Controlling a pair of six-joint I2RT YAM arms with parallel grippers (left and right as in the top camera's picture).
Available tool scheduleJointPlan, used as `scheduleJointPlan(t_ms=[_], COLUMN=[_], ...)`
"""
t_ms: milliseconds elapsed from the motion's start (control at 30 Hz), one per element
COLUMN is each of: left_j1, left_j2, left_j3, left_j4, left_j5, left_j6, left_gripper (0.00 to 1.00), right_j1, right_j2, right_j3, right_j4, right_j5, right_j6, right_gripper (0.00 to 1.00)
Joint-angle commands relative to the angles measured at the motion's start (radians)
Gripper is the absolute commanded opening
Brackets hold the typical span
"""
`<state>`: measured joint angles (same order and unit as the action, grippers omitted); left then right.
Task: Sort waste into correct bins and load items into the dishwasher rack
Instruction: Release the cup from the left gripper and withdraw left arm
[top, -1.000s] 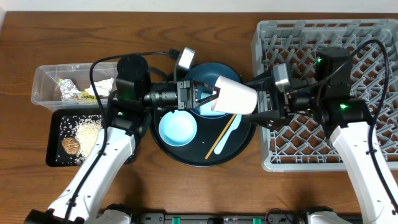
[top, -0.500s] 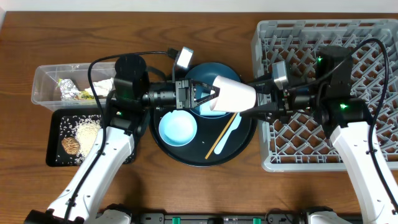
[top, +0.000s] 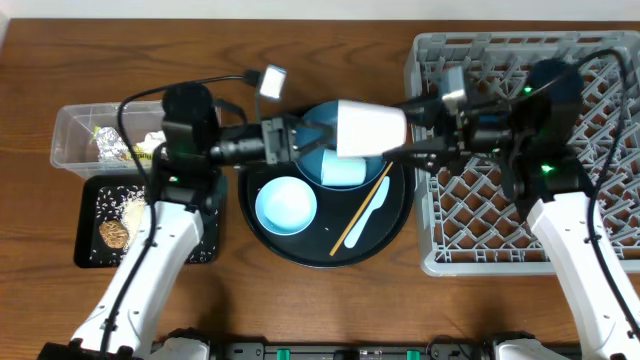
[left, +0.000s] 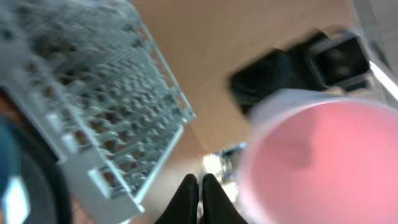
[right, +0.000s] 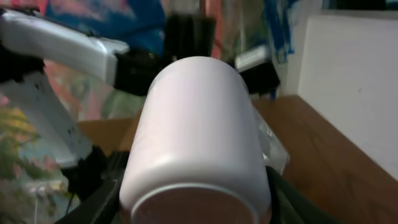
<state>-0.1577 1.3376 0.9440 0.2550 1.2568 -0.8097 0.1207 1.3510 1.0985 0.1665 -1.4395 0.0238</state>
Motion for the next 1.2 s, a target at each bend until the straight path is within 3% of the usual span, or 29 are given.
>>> scheduleJointPlan(t_ms=[0, 167, 667, 933, 1167], left_j1=[0.022, 0.022, 0.021, 0.021, 0.021], left_j2=[0.003, 0.003, 0.001, 0.001, 0.001], left_j3=[0.006, 0.006, 0.006, 0.006, 0.006], left_j4=[-0.074, -0.231, -0.474, -0.705, -0.835], left_j5=[-0.042, -0.105, -0.160, -0.318, -0.418], left_j6=[0.097, 0.209, 0.356, 0.485, 0.528], left_gripper=[0.07, 0.07, 0.07, 0.06, 0.06], right_j1=[-0.025, -0.065, -0.332, -0.500, -0.666], right_j2=[-0.010, -0.010, -0.022, -0.066, -0.126], right_j3=[0.014, 0.014, 0.014, 0.014, 0.014], right_j4=[0.077, 0.140, 0.128, 0.123, 0.121], right_j5=[0.007, 0.048, 0.149, 0.143, 0.116], right_j6=[0.259, 0.370, 0.632, 0.771, 0.896], right_gripper=[0.30, 0.28, 0.21, 0.20, 0.20])
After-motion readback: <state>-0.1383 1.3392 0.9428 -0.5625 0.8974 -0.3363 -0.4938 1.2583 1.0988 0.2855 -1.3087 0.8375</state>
